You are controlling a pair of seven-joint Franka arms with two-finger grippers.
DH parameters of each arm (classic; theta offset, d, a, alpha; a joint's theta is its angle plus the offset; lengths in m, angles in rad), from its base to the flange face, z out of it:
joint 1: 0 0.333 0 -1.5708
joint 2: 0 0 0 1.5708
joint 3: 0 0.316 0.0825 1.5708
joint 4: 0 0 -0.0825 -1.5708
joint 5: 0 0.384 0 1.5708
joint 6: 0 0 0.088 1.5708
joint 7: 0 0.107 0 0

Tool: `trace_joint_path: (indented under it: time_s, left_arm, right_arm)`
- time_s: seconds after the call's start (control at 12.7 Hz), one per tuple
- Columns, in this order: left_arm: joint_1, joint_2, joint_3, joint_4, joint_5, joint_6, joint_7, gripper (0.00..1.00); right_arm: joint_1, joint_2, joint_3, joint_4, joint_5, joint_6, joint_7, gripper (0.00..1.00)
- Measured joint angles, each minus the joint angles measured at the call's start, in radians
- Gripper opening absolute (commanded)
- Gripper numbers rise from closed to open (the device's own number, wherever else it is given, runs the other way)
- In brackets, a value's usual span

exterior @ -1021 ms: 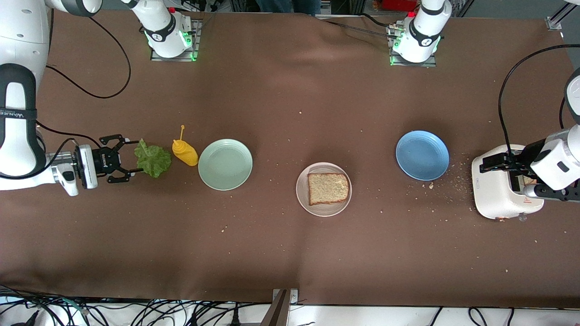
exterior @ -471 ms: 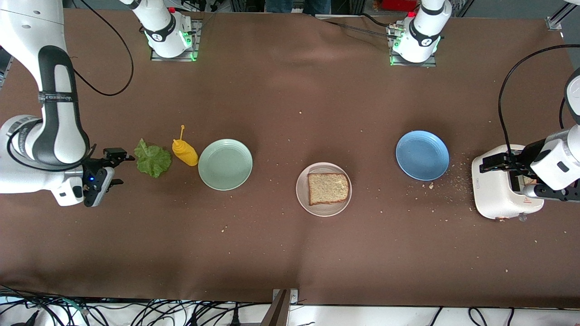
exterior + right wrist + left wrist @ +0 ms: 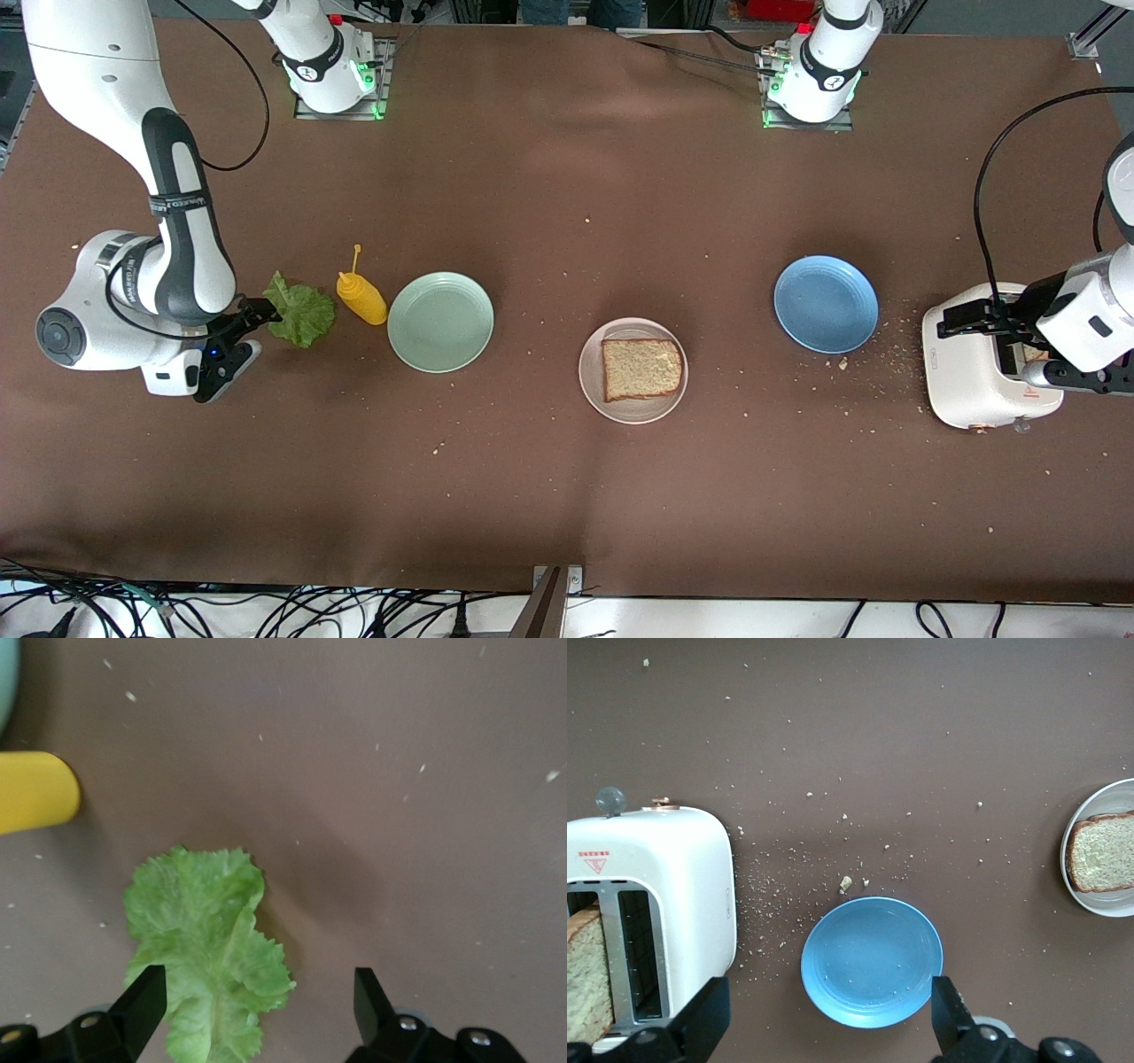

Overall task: Make sandwich in beige plate with both arms
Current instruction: 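Grasp the green lettuce leaf with the right gripper, then place the lettuce with the right gripper while the left gripper grasps the slice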

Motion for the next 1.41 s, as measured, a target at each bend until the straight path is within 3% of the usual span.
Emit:
trace_joint_path:
  time_s: [0.08, 0.31, 0.39, 0.94, 1.41]
  left_arm:
    - [0.0, 0.0, 0.0, 0.0, 0.0, 0.0, 0.0, 1.0]
    - [0.0, 0.0, 0.0, 0.0, 0.0, 0.0, 0.0, 1.0]
    - [0.0, 0.0, 0.0, 0.0, 0.0, 0.0, 0.0, 1.0]
    - [-0.001, 0.0, 0.0, 0.0, 0.0, 0.0, 0.0, 1.0]
    - [-0.001, 0.0, 0.0, 0.0, 0.0, 0.0, 0.0, 1.0]
  right_arm:
    - [0.001, 0.002, 0.001, -0.04, 0.0, 0.041, 0.005, 0.79]
    - [0.003, 0.003, 0.006, -0.106, 0.0, 0.085, 0.023, 0.12]
    - [0.005, 0.002, 0.006, -0.108, -0.001, 0.088, 0.04, 0.0]
    - [0.021, -0.007, 0.002, -0.082, -0.008, 0.06, 0.075, 0.0]
    - [0.021, -0.027, -0.032, 0.206, -0.096, -0.306, 0.082, 0.0]
